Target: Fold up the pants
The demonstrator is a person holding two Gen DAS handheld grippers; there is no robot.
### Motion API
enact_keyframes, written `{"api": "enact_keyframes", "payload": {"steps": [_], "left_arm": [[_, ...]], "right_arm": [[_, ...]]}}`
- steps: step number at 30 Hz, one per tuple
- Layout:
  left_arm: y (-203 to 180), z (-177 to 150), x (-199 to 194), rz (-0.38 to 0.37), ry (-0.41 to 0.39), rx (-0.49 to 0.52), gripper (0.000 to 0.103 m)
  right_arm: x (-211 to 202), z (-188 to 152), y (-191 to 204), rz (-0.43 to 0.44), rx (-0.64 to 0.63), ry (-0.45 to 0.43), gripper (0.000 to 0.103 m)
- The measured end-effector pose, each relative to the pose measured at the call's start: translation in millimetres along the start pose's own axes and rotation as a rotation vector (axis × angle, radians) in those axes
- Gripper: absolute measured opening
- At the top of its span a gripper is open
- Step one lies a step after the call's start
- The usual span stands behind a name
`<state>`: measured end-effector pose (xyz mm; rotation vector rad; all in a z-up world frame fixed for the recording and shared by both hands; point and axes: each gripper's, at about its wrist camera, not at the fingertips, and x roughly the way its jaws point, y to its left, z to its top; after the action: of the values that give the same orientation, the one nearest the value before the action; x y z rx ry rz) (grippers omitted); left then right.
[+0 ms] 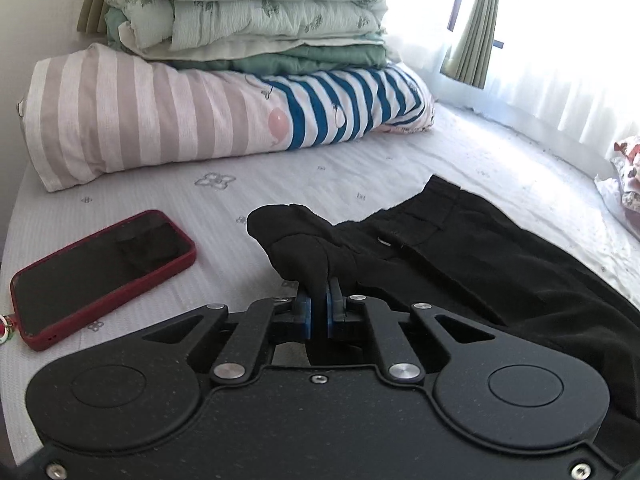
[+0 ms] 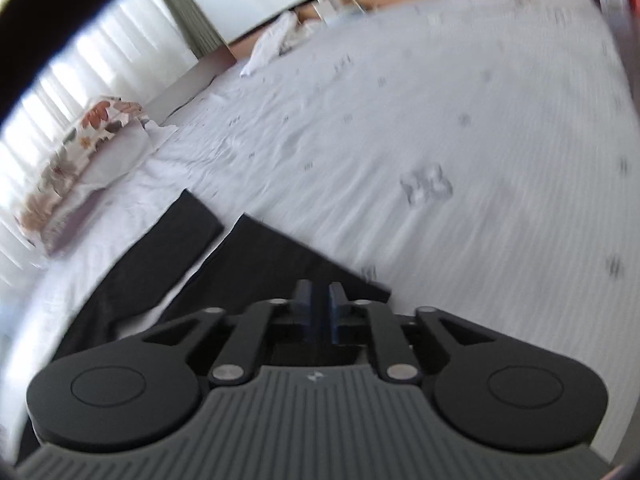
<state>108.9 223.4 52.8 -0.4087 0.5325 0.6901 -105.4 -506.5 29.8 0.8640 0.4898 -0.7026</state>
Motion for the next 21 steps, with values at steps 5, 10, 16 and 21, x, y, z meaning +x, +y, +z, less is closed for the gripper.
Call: {"api": "enact_keyframes", "payload": {"steps": [5, 10, 16, 21], "left_arm": [[0, -2, 5, 0.008, 0.01, 0.013, 0.008], [-3, -5, 8, 0.022, 0.007, 0.035, 0.008], [-6, -7, 10, 0.033, 0.008, 0.046, 0.008], [-6, -6, 10, 0.038, 0.008, 0.052, 0.008]], "right_arm": [[-16, 1, -10, -0.061, 0.015, -0.04, 0.068], [-19, -4, -15, -0.02, 0.043, 0.039, 0.075], [7, -28, -3, 0.074, 0.083, 0.128, 0.075], [36, -32, 12, 0.112, 0.048, 0.053, 0.077]]}}
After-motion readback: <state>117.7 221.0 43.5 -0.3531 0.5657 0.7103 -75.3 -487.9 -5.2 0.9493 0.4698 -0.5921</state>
